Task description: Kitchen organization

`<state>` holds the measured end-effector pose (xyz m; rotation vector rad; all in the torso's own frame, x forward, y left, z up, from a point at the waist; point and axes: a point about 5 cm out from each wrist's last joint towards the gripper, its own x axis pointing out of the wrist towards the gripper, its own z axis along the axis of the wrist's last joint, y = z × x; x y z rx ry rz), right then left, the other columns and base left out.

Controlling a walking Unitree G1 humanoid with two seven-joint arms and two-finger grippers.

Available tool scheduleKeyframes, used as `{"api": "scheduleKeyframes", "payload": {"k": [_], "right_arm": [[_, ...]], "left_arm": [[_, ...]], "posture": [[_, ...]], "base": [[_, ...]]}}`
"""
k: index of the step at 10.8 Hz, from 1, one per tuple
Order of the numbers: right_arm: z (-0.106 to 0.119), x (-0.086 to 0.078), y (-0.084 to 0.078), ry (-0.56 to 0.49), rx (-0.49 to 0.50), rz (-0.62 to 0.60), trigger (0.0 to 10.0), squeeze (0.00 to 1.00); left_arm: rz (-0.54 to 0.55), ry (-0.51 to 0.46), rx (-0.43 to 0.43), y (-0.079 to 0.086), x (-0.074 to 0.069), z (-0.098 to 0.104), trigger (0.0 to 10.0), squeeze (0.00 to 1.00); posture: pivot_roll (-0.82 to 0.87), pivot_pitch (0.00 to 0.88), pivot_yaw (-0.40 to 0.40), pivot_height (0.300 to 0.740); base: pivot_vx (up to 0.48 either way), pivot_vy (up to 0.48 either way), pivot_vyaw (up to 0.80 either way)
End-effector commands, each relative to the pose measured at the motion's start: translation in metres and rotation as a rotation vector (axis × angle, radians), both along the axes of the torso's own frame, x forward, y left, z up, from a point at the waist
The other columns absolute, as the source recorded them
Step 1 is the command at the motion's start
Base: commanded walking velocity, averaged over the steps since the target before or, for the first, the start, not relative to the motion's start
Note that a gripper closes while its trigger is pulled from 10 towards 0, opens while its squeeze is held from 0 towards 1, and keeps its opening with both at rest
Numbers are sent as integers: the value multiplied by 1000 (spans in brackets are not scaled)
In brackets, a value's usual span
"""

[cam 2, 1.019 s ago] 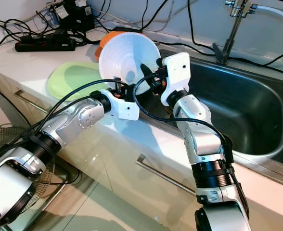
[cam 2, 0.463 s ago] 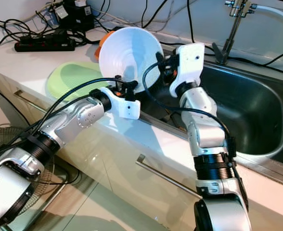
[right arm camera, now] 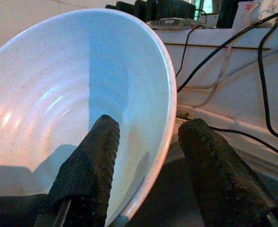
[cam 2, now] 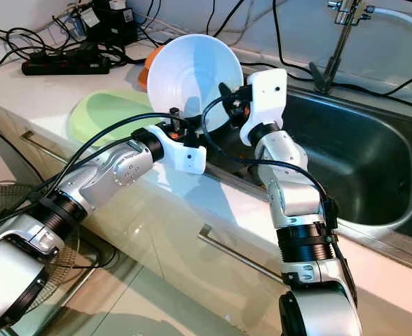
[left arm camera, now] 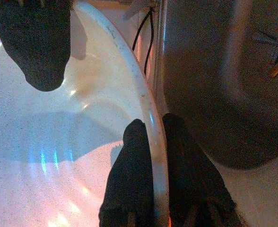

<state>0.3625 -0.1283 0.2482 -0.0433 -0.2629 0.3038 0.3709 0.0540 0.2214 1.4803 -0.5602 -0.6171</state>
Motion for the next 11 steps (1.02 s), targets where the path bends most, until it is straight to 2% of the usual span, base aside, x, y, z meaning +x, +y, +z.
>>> {"api": "scheduleKeyframes", "payload": {"k": [1,2,7,8,9,11], "right_arm": [[3,2,1,1,8,3,3176,0],[4,2,0,0,14,-5,0,0],[6,2,-2,-10,29,-13,0,0],[6,2,-3,-8,29,-14,0,0],[6,2,-2,-8,29,-13,0,0],[5,2,-2,-2,30,-12,0,0]], "left_arm": [[-21,-60,-19,-2,-2,12,10000,0],[-23,-59,-17,-2,-3,11,10000,0],[-36,-84,-13,-3,-4,11,10000,0],[-37,-88,-10,-2,-5,11,10000,859],[-36,-90,-7,-2,-5,11,10000,1000],[-32,-92,-5,-1,-5,11,10000,1000]], "posture": [[146,50,29,740],[148,52,27,740],[145,55,27,740],[145,55,27,740],[145,55,27,740],[147,59,27,740]], "base": [[0,0,0],[0,0,0],[0,0,0],[0,0,0],[0,0,0],[0,0,0]]}}
